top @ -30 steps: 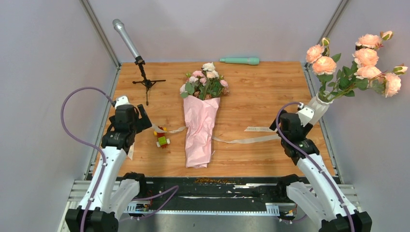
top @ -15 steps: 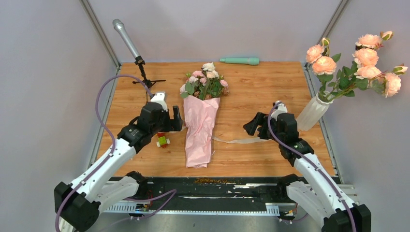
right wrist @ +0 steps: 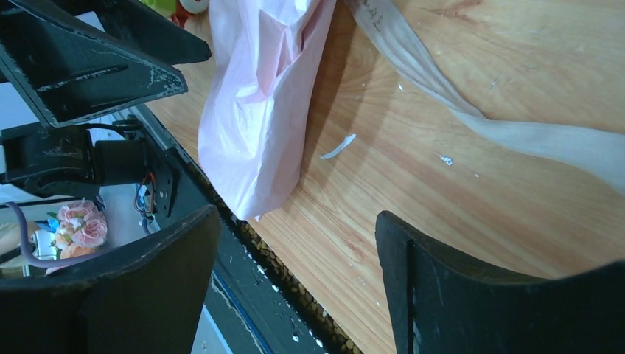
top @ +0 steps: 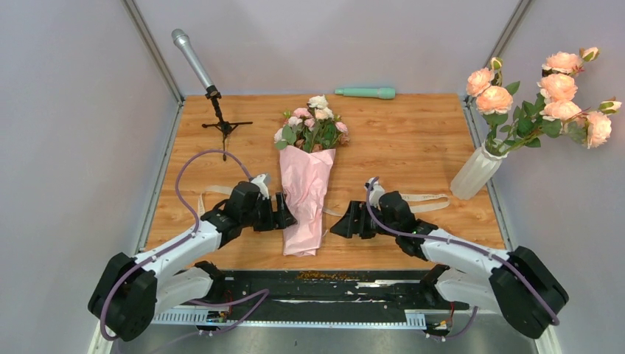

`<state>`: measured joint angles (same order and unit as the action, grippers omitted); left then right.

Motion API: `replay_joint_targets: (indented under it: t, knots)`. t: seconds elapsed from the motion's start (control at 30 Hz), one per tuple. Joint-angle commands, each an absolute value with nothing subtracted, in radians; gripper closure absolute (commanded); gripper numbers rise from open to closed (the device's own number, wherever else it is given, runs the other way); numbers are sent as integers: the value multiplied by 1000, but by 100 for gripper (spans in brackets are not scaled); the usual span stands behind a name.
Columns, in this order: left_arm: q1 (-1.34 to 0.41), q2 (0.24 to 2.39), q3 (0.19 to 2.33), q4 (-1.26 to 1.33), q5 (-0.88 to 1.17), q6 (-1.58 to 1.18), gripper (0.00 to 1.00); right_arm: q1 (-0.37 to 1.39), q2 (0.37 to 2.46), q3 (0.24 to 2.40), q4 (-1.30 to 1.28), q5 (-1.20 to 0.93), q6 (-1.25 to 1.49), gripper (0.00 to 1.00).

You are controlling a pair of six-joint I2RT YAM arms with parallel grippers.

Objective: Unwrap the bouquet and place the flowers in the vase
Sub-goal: Unfold the wrapping paper at the center of the board.

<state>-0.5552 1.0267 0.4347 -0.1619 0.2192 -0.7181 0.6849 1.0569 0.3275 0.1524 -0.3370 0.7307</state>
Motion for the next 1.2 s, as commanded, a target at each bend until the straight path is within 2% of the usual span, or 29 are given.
replay_joint_targets:
  t: [0.0, 0.23, 0.4, 0.53, 0.67, 0.83, 1.03, 1.07, 1.17]
  knots:
    - [-559, 1079, 470, -111, 270, -709, 17, 722, 1169, 384, 325, -364, 760, 24]
    - [-561, 1132, 473, -116, 248, -697, 32, 743, 1332, 452, 407, -436, 752, 32]
    - [-561, 1162, 475, -117, 232, -689, 37, 749, 1412, 468, 435, -448, 753, 36]
    - [-561, 1203, 466, -83, 249, -691, 42, 752, 1465, 482, 449, -460, 750, 44]
    - [-561, 1232, 453, -27, 267, -715, 50, 752, 1502, 507, 440, -463, 739, 53]
    - [-561, 1271, 468, -6, 265, -722, 66, 752, 1519, 585, 360, -440, 704, 76]
    - [-561, 1326, 495, 56, 257, -739, 94, 765, 1524, 720, 176, -392, 617, 99]
    - [-561, 1327, 497, 61, 253, -743, 99, 773, 1526, 746, 131, -365, 593, 100]
    - [-561, 1331, 508, 66, 242, -740, 100, 814, 1535, 831, -11, -252, 522, 100]
